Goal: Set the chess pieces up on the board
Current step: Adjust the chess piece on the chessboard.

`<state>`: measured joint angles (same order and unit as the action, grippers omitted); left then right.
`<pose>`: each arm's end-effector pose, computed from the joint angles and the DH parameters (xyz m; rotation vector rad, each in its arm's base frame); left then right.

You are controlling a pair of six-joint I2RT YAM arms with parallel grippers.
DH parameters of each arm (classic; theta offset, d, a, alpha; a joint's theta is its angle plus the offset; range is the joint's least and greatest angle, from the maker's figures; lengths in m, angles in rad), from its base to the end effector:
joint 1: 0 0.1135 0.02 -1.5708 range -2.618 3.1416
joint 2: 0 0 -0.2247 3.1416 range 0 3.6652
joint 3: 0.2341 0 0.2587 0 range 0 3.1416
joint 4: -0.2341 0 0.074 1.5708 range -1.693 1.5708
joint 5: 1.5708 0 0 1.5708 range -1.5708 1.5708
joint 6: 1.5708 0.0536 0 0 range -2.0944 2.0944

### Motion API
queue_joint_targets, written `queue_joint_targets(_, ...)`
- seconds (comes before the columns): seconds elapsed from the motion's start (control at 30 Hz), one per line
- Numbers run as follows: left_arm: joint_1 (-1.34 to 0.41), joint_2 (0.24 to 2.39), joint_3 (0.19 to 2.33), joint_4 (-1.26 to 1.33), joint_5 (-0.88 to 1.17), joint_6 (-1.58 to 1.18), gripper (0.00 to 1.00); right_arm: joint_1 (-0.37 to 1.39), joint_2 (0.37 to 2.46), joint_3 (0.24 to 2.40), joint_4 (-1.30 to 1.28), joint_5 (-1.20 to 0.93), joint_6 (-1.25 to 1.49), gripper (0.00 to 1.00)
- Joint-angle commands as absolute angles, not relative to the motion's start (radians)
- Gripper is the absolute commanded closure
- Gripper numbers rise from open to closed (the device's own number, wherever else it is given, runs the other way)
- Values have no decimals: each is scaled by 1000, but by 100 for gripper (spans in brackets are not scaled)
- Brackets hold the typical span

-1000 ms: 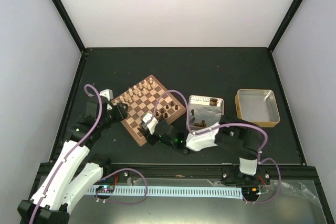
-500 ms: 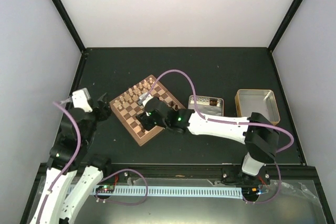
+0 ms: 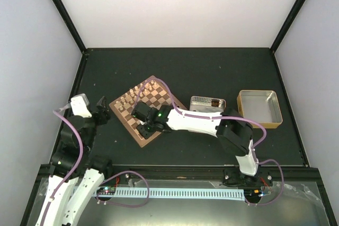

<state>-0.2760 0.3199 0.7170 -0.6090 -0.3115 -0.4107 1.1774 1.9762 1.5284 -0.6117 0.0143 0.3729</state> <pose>0.1370 -0.0217 0.3105 -0.3418 1.7444 -0.2188 0.1632 0.3912 0.1538 -1.0624 2.5102 0.4846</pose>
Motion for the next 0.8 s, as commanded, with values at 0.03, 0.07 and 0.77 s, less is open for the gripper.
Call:
queue_joint_targets(0.03,-270,307,718,-575,-329,-391,26,1179,2023,1603,-687,-3,359,58)
queue_joint_targets(0.07,-270,308,717,-575,-328,-391,26,1179,2033,1614,-692,-1,358,59)
queue_joint_targets(0.77,-270,315,716,-579,-336,-393,26,1178,2112,1667,-736,112,385,90)
